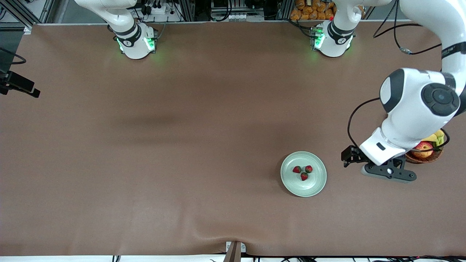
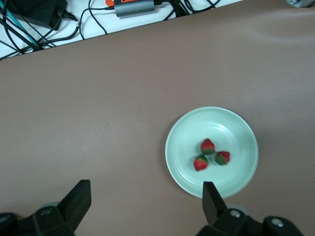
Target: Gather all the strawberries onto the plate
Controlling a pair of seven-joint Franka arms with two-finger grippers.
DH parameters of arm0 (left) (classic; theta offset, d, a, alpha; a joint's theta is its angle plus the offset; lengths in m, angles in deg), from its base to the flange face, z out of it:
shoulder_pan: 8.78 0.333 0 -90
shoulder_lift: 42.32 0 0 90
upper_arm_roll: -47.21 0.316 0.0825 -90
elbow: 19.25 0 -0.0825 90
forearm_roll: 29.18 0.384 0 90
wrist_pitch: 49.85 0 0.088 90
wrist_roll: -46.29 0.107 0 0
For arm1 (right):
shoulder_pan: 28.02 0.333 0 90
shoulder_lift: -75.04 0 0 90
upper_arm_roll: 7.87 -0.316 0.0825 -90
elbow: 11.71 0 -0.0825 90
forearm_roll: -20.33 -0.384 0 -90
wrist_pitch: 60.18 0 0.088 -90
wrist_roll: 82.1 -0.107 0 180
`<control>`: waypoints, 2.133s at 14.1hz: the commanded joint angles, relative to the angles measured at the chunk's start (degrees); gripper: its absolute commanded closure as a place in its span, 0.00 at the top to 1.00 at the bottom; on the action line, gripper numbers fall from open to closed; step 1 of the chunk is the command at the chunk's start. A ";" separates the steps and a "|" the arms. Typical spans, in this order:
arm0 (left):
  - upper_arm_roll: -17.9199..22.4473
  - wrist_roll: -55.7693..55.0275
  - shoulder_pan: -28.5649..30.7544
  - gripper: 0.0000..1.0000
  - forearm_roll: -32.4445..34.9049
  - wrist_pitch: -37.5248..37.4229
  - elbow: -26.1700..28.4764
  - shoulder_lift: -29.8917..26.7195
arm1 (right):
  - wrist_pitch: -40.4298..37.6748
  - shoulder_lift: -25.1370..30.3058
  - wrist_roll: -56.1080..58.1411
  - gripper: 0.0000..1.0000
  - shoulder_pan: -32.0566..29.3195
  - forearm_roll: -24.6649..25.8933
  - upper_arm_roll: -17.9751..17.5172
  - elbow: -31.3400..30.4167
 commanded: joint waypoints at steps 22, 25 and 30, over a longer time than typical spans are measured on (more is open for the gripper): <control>3.45 -5.99 0.97 1.00 -0.76 -28.57 -0.25 -22.48 | 0.01 0.10 -0.53 1.00 -1.01 0.46 -0.92 0.30; 4.68 -6.89 0.97 1.00 -0.05 -28.48 -1.65 -22.40 | 0.01 0.01 -0.53 1.00 -1.01 0.46 -0.84 0.21; 6.27 -3.54 0.97 1.00 -2.51 -28.48 -1.66 -21.78 | 0.01 0.02 -0.53 1.00 -1.01 0.46 -0.84 0.21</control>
